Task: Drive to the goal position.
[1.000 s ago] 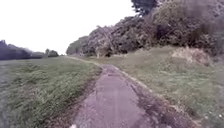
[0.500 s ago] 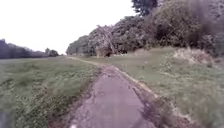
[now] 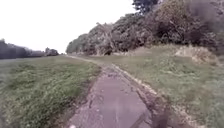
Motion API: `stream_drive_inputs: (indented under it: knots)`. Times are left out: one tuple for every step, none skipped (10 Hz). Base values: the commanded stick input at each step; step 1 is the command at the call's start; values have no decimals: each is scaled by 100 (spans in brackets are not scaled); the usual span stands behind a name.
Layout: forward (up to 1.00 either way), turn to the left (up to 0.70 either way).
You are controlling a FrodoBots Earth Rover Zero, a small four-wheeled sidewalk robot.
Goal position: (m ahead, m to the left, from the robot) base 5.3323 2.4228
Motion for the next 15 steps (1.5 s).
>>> stream_drive_inputs:
  knots:
    - [58, 0]
    - [58, 0]
    - [58, 0]
    - [58, 0]
    - [57, 0]
    - [58, 0]
    - [58, 0]
    - [58, 0]
    - [58, 0]
    - [58, 0]
    - [58, 0]
    - [57, 0]
    - [57, 0]
    - [58, 0]
    - [58, 0]
